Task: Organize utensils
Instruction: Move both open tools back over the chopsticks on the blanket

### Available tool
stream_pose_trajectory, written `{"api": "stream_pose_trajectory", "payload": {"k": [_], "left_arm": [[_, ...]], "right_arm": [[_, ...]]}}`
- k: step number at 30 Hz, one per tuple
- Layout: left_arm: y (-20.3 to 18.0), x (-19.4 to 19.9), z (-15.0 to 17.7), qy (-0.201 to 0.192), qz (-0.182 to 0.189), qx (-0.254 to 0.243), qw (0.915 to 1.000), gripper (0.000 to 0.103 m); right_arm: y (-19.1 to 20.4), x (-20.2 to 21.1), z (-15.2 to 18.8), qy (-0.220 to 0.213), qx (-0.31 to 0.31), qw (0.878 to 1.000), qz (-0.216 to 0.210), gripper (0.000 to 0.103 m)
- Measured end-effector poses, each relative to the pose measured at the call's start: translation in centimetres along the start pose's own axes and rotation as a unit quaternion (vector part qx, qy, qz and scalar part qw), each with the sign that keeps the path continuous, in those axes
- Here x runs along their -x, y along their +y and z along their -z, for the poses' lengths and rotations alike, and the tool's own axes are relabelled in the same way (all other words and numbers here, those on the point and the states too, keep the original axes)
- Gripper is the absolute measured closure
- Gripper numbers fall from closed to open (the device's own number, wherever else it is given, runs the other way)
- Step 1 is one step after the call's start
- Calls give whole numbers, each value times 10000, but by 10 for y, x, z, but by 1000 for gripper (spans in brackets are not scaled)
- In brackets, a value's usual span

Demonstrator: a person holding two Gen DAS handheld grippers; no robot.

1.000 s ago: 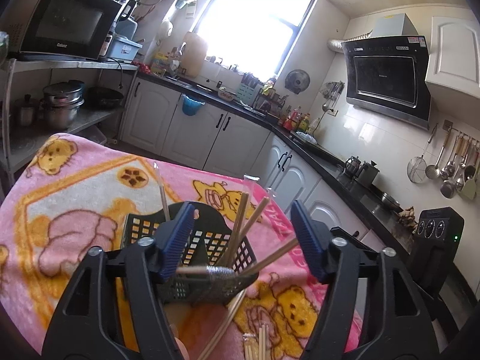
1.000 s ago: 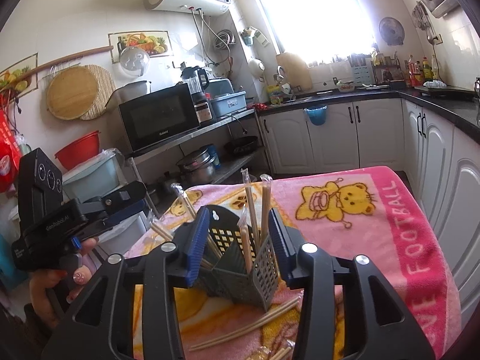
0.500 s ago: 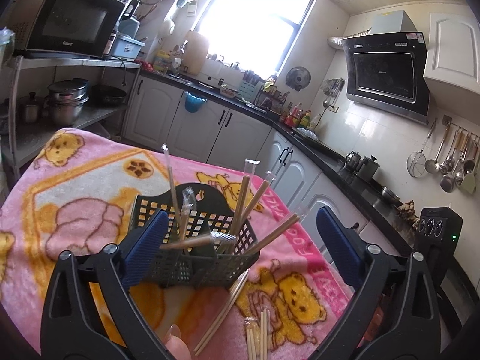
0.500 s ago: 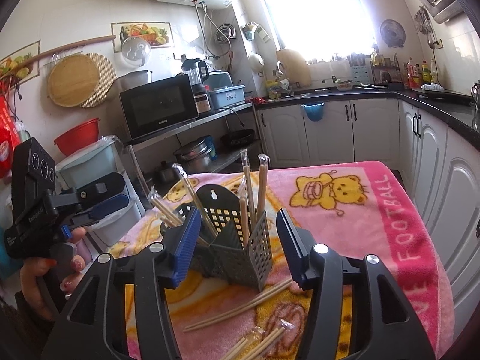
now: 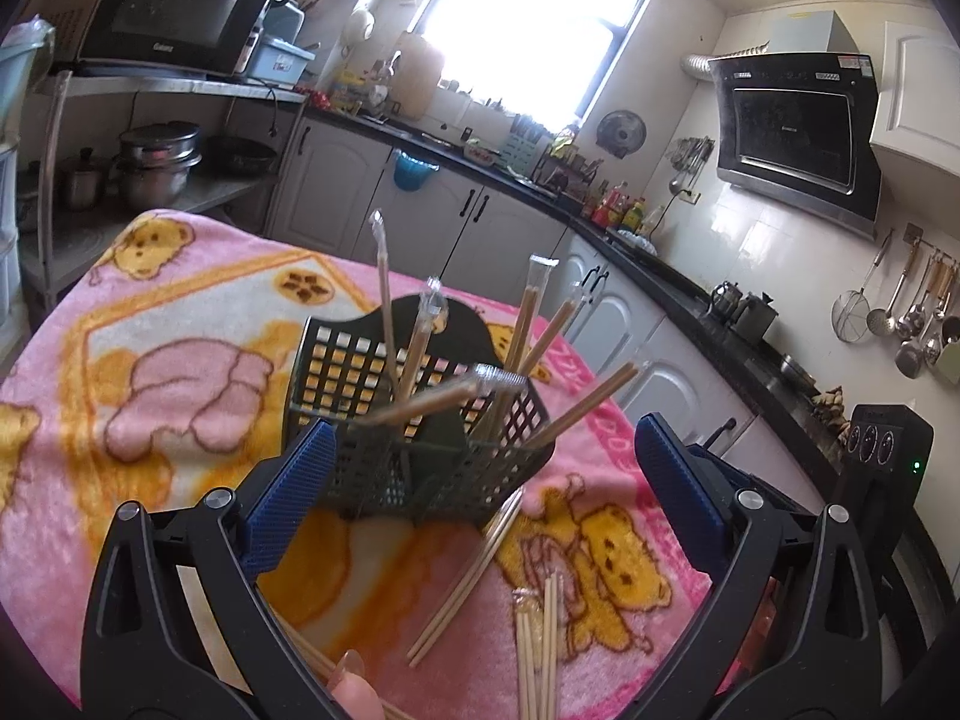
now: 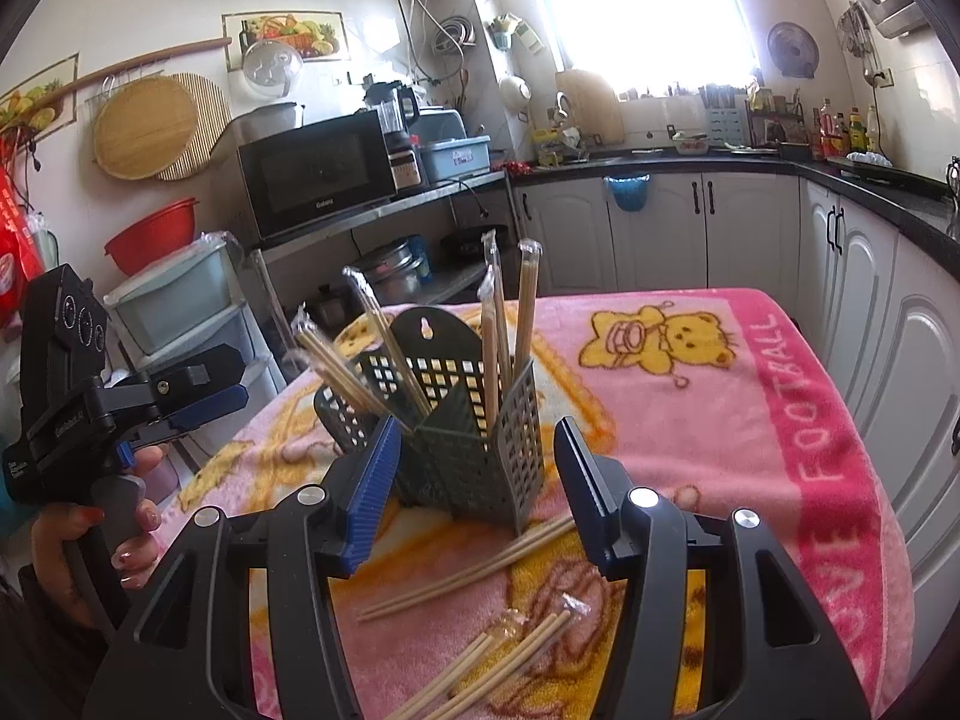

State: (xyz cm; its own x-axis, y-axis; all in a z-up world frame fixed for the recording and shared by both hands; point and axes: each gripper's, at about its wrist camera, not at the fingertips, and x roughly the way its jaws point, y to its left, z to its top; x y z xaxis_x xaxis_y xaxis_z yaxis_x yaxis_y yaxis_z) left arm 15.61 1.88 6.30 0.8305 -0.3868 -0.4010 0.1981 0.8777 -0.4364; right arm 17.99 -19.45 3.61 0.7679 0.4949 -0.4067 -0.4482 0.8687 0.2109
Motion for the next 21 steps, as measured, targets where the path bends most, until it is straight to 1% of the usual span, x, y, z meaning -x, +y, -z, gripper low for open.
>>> {"api": "stream_pose_trajectory", "payload": {"k": [5,14,21], "left_arm": [[6,-1,14,162,-39,24,9999,11],[17,-8,43,580,-172,-11,9982,11],[21,-13,56,744,-230,-13,9970,11]], "right_arm": [[-1,-3,8,140,-23,9999,7,52],[-7,-11,25,415,-63,9991,51,52],[-8,-15,38,594,-83,9982,97,52]]}}
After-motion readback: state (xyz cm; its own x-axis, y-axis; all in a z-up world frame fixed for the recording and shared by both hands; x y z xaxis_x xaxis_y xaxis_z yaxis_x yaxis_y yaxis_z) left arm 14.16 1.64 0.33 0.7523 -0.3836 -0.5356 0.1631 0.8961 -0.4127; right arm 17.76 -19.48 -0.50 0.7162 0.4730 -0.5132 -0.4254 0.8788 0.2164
